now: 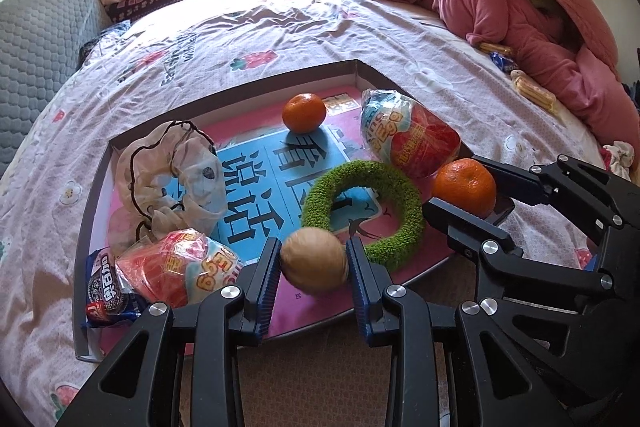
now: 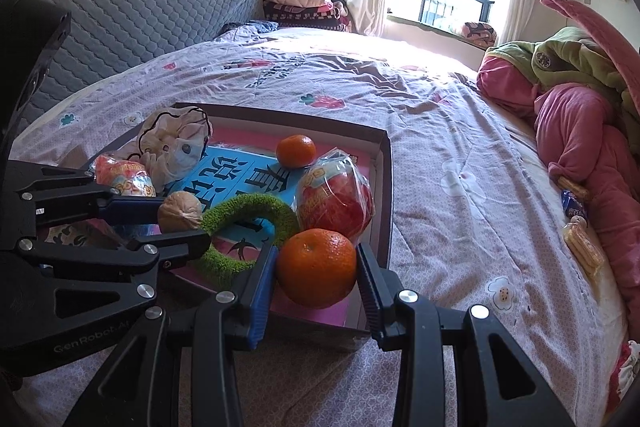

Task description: Organize objects

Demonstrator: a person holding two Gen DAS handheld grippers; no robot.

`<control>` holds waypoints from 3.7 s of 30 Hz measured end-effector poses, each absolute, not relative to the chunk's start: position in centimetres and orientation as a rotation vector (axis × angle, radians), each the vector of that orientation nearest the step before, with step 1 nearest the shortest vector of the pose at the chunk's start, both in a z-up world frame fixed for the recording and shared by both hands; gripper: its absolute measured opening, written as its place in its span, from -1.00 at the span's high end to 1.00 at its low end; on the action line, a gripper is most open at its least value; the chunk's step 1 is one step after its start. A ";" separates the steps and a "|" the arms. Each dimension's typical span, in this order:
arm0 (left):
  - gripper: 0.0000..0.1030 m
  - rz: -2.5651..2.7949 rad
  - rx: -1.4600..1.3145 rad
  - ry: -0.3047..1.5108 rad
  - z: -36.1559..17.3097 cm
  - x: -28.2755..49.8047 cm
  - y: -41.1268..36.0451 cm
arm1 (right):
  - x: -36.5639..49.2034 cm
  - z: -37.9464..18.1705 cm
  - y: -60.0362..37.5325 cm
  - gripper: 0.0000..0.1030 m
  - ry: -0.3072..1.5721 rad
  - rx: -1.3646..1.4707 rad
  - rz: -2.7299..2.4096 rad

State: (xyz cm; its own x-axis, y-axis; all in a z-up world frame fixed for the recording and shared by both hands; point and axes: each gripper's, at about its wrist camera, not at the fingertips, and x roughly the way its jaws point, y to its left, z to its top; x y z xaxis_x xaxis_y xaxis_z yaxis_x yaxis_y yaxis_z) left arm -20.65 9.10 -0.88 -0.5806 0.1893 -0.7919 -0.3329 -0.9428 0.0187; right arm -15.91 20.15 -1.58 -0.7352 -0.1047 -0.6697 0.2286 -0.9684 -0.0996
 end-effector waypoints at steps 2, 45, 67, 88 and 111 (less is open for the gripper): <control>0.35 2.550 -1.246 0.237 -0.8 -20.6 9.0 | -15.9 -1.7 20.2 0.23 0.250 1.056 -2.756; -0.12 2.598 -1.151 0.123 2.2 -18.4 6.5 | -13.1 1.7 21.4 -0.09 0.048 0.844 -2.878; -0.51 2.941 -0.928 -0.004 5.5 -14.2 -1.0 | -10.2 3.6 17.8 -0.57 -0.039 0.714 -2.896; -0.52 2.925 -1.100 -0.072 1.4 -11.2 -1.7 | -7.5 0.4 16.2 -0.68 -0.029 0.845 -2.850; -0.52 2.909 -1.178 -0.042 -1.7 -9.2 -1.2 | -6.3 -2.7 15.7 -0.68 0.014 1.000 -2.865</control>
State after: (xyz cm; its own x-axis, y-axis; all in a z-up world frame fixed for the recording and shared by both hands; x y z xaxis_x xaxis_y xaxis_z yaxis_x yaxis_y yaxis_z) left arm -9.24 -1.19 -1.65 -0.7185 0.0126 -0.6954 0.0074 -0.9996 -0.0258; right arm -6.29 15.71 -2.70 -0.7776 -0.0979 -0.6211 0.1039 -0.9942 0.0266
